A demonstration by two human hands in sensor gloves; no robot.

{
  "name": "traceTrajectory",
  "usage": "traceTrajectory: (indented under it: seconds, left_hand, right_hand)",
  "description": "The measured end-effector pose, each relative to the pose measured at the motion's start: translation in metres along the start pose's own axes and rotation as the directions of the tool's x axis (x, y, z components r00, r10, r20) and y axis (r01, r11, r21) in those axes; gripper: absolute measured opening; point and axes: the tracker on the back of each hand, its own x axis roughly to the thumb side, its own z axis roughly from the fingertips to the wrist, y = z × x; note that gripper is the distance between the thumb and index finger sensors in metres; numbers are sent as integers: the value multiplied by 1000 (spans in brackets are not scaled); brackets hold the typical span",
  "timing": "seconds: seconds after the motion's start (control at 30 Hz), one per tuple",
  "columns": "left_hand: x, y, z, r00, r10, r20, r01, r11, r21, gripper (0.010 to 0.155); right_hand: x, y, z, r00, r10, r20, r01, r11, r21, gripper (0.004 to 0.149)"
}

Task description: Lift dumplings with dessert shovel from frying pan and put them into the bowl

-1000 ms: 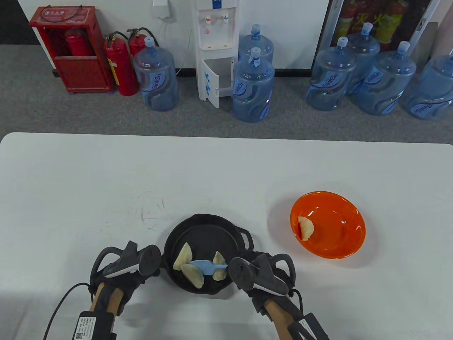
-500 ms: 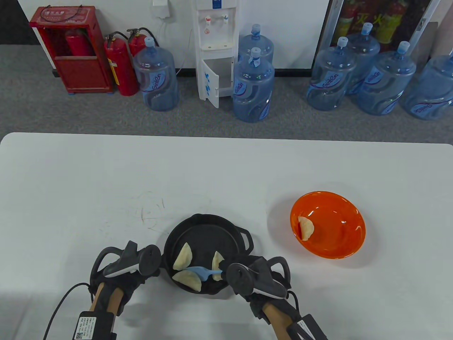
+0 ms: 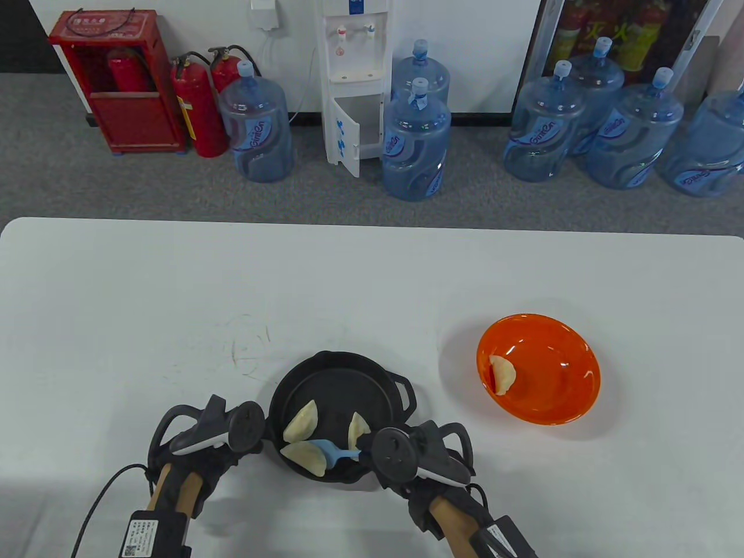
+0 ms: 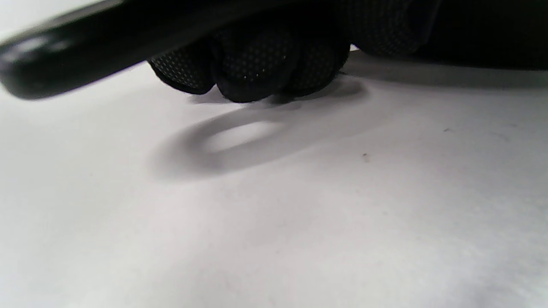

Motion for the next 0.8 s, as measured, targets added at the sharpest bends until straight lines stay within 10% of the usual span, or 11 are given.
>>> traceTrajectory:
  seconds: [0.8]
  left_hand:
    - [0,0,0,1000,1,1,-1,1000,1,52]
  right_hand:
    - [-31,2,-7,957,-281,-74,288,950,120,40]
